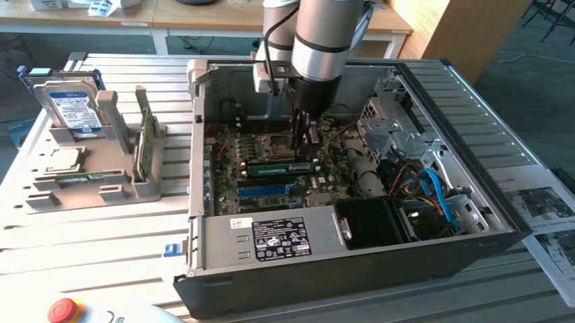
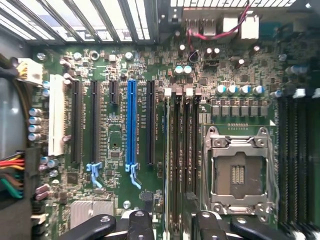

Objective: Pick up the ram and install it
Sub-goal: 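Insert the ram into the slot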

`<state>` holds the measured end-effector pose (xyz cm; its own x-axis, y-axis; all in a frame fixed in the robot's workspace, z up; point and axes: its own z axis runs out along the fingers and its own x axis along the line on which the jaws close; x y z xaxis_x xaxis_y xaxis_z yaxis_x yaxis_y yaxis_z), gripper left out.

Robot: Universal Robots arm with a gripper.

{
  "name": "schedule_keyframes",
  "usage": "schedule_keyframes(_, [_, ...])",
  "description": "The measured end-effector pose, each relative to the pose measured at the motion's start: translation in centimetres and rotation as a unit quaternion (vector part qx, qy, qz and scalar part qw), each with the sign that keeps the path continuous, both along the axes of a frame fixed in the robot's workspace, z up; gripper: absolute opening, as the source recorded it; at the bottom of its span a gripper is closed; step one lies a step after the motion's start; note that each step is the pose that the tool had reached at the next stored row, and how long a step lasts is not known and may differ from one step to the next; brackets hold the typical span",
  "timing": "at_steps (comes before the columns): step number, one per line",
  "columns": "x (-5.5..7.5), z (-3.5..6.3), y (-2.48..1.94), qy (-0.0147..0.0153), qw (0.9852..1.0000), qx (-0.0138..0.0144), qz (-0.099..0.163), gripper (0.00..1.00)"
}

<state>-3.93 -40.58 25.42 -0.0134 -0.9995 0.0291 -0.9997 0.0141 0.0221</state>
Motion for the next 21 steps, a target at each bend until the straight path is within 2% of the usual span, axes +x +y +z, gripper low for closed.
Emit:
schedule_keyframes(7, [0.0,1.93,0.00,0.0000,1.0000,0.0000,0.000,0.37])
schedule_keyframes(21, [0.0,4.88,0.00,0.0000,1.0000,0.0000,0.000,0.37])
